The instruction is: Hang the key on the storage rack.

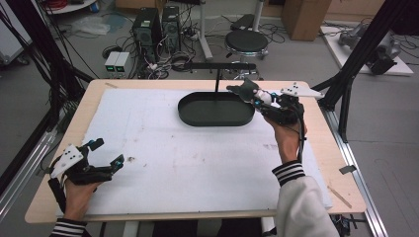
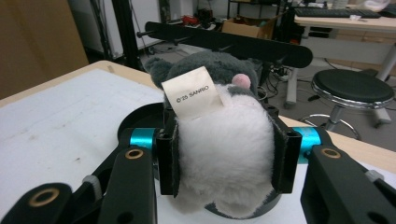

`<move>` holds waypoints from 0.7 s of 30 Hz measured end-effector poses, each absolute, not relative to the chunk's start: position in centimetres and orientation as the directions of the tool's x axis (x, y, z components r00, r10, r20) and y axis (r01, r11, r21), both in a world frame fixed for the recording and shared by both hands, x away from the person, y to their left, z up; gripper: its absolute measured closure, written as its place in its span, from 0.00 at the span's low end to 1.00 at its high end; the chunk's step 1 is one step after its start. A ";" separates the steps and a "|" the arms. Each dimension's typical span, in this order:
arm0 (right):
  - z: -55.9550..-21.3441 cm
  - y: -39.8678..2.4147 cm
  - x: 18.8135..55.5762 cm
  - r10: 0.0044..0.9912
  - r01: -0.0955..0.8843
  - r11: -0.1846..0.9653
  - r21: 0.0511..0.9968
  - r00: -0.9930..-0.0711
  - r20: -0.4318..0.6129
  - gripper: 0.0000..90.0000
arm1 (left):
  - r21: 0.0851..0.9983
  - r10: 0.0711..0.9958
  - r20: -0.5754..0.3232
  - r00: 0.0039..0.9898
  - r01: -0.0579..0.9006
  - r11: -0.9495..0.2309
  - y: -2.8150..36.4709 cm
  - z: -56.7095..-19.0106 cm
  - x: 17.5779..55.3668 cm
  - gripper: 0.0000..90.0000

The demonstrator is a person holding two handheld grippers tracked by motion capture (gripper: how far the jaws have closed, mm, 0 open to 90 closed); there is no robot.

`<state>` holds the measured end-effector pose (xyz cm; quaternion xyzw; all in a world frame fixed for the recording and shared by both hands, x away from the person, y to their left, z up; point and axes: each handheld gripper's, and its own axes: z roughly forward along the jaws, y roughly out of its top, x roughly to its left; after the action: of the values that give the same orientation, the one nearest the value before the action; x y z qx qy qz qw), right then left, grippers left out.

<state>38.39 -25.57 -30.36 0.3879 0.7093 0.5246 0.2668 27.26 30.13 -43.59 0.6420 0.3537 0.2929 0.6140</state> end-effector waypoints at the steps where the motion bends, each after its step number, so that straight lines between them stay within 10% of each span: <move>1: -30.3 -25.6 38.5 0.832 0.266 0.151 0.952 -0.555 0.023 0.61 | 0.996 0.813 -0.062 0.578 0.092 0.010 30.2 -43.7 27.2 0.02; 21: -30.1 -27.0 39.4 0.890 0.269 0.141 0.953 -0.456 -0.003 0.61 | 0.998 0.839 -0.035 0.543 0.068 -0.002 29.8 -45.1 27.0 0.02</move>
<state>39.44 -26.98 -30.14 0.4204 0.6891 0.5030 0.3089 26.96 29.77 -45.09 0.6330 0.3581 0.3168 0.6088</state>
